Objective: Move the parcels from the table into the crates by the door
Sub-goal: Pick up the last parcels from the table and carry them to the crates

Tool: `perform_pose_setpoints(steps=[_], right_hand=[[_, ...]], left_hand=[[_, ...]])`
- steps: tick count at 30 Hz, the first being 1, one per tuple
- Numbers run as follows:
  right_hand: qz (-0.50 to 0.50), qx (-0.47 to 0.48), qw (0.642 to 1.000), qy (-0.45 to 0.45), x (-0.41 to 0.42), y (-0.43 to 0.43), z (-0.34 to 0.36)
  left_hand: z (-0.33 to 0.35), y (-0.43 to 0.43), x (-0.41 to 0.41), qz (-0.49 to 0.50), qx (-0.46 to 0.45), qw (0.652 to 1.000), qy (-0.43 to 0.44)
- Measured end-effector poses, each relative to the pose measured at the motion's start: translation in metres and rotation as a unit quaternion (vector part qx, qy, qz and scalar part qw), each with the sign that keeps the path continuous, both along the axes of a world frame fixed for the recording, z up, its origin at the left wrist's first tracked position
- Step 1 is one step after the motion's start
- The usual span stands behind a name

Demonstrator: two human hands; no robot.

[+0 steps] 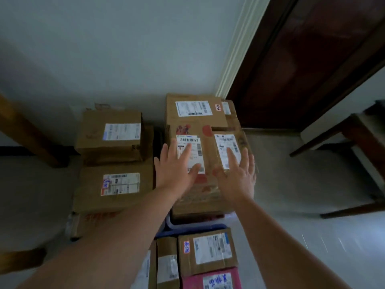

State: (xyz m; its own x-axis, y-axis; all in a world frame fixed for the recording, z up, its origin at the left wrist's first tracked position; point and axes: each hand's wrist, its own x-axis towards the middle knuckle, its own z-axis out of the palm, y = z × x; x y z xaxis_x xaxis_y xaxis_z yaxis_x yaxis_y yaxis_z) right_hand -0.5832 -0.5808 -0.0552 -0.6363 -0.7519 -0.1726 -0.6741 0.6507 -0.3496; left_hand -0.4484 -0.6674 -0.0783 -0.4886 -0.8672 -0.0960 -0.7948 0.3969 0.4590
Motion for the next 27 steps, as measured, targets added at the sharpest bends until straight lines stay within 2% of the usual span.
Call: perform_pose_setpoints(steps=[2,7,11,14,18,23,27], right_hand=[[0.031,0.04,0.999,-0.004,-0.018,-0.024,-0.008],[0.092,0.113,0.989,0.008,-0.05,-0.058,-0.035],[0.087,0.112,0.99,-0.017,-0.068,-0.072,-0.047],[0.091,0.103,0.99,-0.027,-0.077,-0.088,-0.051],[0.117,0.127,0.985,-0.001,-0.09,-0.108,-0.063],[0.148,0.163,0.975,0.028,-0.083,-0.107,-0.084],[0.146,0.163,0.975,0.023,-0.085,-0.113,-0.091]], left_hand=[[-0.011,-0.011,-0.015,-0.012,-0.003,0.999,-0.045],[-0.031,-0.028,-0.033,-0.009,0.017,0.997,-0.078],[-0.027,-0.05,-0.051,0.023,0.013,0.998,-0.053],[-0.023,-0.072,-0.073,0.04,0.008,0.996,-0.083],[-0.037,-0.09,-0.087,0.03,0.037,0.99,-0.13],[-0.064,-0.089,-0.078,0.022,-0.007,0.991,-0.133],[-0.069,-0.093,-0.082,0.018,-0.003,0.989,-0.145]])
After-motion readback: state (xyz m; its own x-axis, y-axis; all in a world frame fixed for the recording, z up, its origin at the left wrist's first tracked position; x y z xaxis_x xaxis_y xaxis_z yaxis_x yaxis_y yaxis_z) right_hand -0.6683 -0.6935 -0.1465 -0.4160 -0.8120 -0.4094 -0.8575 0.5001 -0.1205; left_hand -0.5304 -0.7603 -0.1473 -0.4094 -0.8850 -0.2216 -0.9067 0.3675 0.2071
